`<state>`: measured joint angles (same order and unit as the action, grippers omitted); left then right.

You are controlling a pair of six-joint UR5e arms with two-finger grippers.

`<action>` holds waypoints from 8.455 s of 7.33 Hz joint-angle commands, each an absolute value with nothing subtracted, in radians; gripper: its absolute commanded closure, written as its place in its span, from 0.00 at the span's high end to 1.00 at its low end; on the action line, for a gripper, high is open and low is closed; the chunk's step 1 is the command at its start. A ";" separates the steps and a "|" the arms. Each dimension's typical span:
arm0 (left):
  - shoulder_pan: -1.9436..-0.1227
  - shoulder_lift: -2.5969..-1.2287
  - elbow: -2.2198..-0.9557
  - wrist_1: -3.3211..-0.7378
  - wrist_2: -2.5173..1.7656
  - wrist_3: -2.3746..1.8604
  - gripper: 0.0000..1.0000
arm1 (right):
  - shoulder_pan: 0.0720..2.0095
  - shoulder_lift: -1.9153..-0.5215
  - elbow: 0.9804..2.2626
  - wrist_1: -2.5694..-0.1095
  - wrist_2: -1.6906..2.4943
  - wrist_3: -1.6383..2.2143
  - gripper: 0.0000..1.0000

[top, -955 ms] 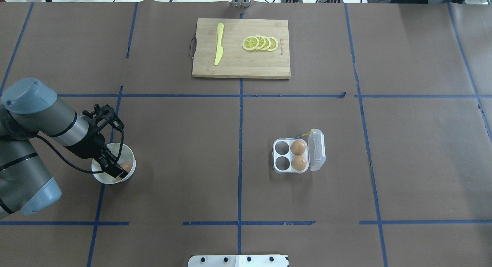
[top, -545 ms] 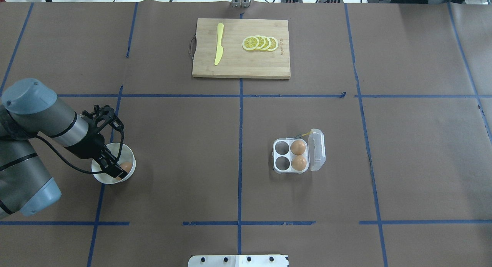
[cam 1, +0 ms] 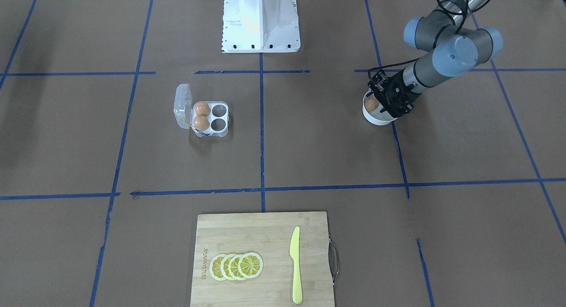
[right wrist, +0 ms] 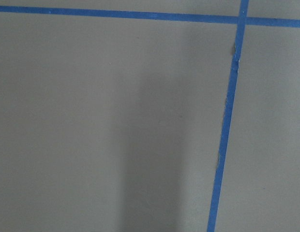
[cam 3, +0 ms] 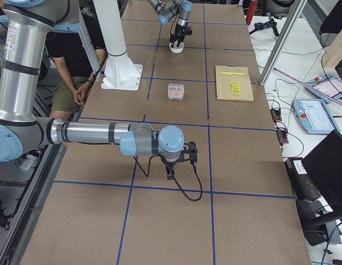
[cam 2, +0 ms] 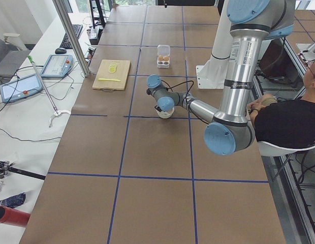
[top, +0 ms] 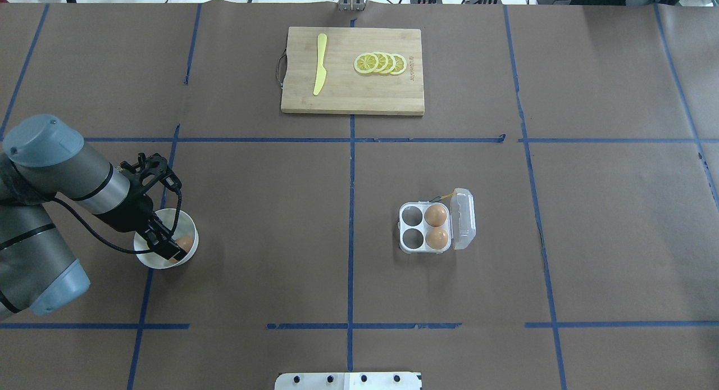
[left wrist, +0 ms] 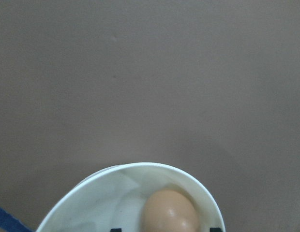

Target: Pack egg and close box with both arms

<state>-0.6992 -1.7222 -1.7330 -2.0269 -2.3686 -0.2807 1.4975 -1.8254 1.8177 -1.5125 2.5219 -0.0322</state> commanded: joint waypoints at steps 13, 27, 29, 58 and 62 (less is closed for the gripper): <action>-0.673 -1.721 -1.739 -2.025 -2.246 -0.304 0.67 | 1.489 -1.825 1.804 -1.512 2.522 -0.032 1.00; -0.713 -1.852 -1.886 -1.904 -2.194 -0.490 0.00 | 1.486 -1.822 1.799 -1.511 2.523 -0.031 1.00; -0.626 -2.027 -1.788 -1.898 -2.191 -0.680 0.00 | 1.486 -1.821 1.801 -1.509 2.523 -0.031 1.00; -0.963 -1.823 -1.890 -1.789 -2.060 -0.122 0.87 | 0.450 -1.152 1.829 -1.144 1.800 1.662 1.00; -1.168 -1.732 -1.873 -1.724 -2.140 0.008 1.00 | 0.700 -1.194 2.043 -1.364 2.059 1.646 1.00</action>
<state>-1.0943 -1.7641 -1.8770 -1.7497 -2.1033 -0.0033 0.5723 -1.1526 1.9860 -1.3189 1.9256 1.6517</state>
